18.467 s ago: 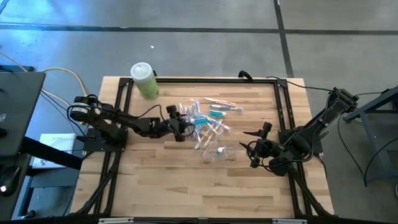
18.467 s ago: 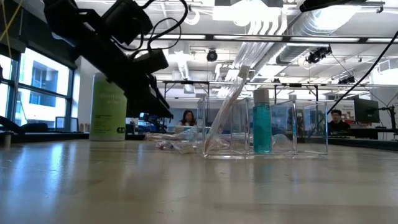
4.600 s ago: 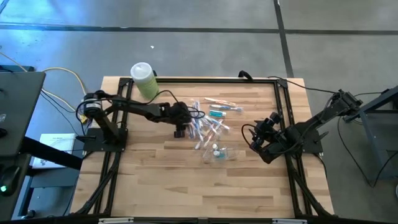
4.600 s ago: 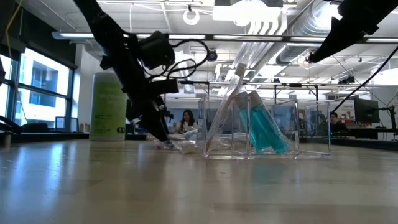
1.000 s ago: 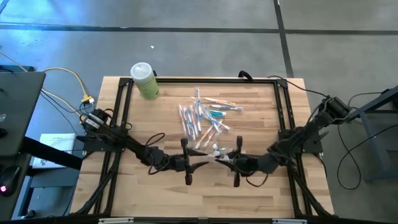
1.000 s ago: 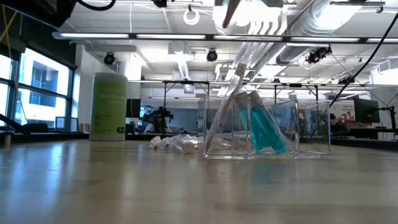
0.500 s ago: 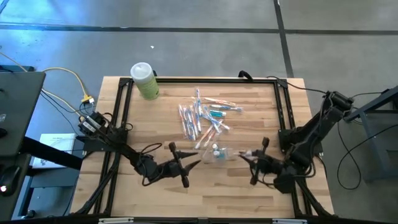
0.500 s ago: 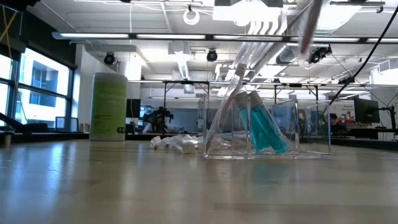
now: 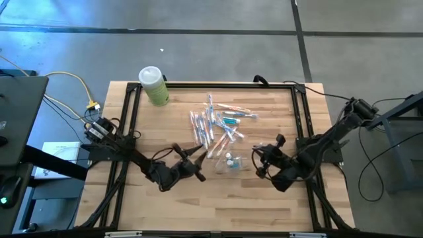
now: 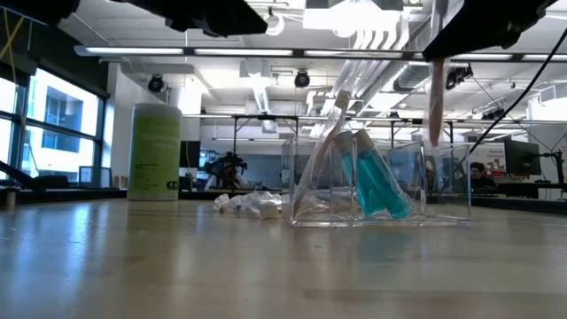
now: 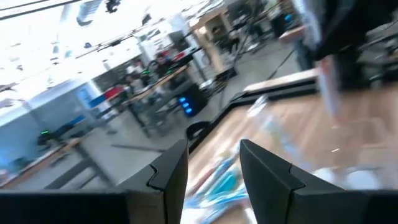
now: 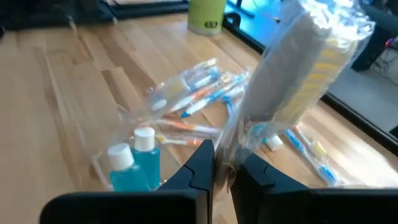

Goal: Pick & Place toothbrushing station
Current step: Put the orange toothbrush into the transparent organizer

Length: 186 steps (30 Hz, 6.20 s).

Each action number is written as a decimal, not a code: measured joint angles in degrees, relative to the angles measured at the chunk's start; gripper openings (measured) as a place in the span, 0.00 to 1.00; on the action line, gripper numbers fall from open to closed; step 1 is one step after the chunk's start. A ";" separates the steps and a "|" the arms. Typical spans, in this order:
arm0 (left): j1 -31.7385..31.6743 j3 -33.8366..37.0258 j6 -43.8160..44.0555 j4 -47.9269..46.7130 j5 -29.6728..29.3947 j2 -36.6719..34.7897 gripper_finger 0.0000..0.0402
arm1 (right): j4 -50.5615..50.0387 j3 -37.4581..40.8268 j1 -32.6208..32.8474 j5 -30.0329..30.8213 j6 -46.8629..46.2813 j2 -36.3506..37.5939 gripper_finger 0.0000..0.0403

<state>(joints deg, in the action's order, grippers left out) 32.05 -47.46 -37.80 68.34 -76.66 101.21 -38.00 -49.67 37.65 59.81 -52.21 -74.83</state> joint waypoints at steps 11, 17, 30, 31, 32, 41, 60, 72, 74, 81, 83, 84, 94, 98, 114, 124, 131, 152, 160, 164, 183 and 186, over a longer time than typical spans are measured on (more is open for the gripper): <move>-6.24 0.00 -6.96 -0.22 -5.30 -0.04 0.30 | 7.14 0.00 -6.76 -6.05 6.06 -6.67 0.06; -8.74 0.00 -10.59 -0.16 -6.08 -0.15 0.20 | 8.41 0.02 -10.74 -7.57 6.95 -7.14 0.06; -9.28 0.00 -11.84 -0.17 -8.18 -0.15 0.10 | 22.39 7.32 -11.85 -13.15 8.63 -7.14 0.10; -9.08 0.02 -11.50 -0.17 -8.18 -0.15 0.10 | 22.49 7.32 -11.85 -13.84 8.59 -7.14 0.11; -8.91 0.02 -10.96 -0.17 -8.20 -0.15 0.10 | 22.48 7.30 -11.85 -14.72 8.59 -7.14 0.14; -5.77 0.01 -4.19 -0.17 -10.73 -0.17 0.10 | 22.44 7.30 -11.35 -14.60 11.47 -7.14 0.46; 5.72 0.02 -5.68 2.84 -12.92 -6.59 0.10 | 24.58 5.35 -5.08 -19.20 28.33 6.72 0.63; 12.44 0.02 -6.57 -7.10 -13.30 -19.91 0.10 | 28.33 3.85 -2.75 -15.18 46.87 17.79 0.63; 12.03 0.02 -8.41 -8.32 -13.18 -22.16 0.10 | 29.86 3.85 -4.37 -12.65 49.99 18.39 0.63; 3.00 0.02 -15.12 -21.23 -8.81 -31.10 0.10 | 31.36 3.80 -18.36 -16.14 53.96 19.44 0.63; -1.71 0.02 -14.86 -25.65 -6.17 -33.65 0.10 | 31.32 3.80 -23.23 -21.19 53.70 19.30 0.63; -4.30 0.02 -14.02 -28.22 -4.59 -34.88 0.10 | 31.36 3.80 -25.58 -23.88 53.48 19.12 0.63; -38.15 0.07 32.64 -77.37 65.70 -45.53 0.07 | 28.28 3.82 -38.30 -40.12 47.66 18.26 0.63; -49.25 0.07 43.70 -83.25 78.99 -43.04 0.07 | 27.54 3.82 -38.46 -41.70 47.25 18.26 0.63; -55.79 0.07 74.86 -88.89 77.71 -19.08 0.07 | 25.15 3.85 -31.84 -42.31 38.27 18.26 0.63; -46.45 0.07 74.84 -86.88 64.33 -15.80 0.07 | 24.41 3.87 -26.32 -42.29 38.36 18.26 0.63; -43.31 0.00 74.57 -84.56 64.42 -16.06 0.07 | 24.04 3.87 -23.76 -42.21 38.46 18.26 0.63; -42.93 0.00 72.13 -84.63 66.38 -16.06 0.07 | 23.65 3.87 -23.00 -41.78 38.32 18.26 0.63; -42.86 0.00 72.52 -84.83 67.10 -16.06 0.14 | 22.74 3.87 -23.00 -41.79 38.29 17.72 0.63; -42.86 0.00 73.28 -84.85 67.23 -16.06 0.25 | 22.73 3.89 -23.02 -41.79 38.31 16.55 0.63; -42.84 0.02 75.78 -84.76 70.60 -16.04 0.51 | 23.64 3.89 -23.02 -41.79 38.29 12.75 0.63; -42.84 0.02 75.78 -83.93 70.62 -16.04 0.51 | 23.65 3.89 -23.02 -41.79 38.30 12.75 0.63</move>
<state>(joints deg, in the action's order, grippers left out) -10.79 -47.44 37.98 -15.59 -6.04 85.17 -14.35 -45.78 14.63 18.02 -13.90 -62.08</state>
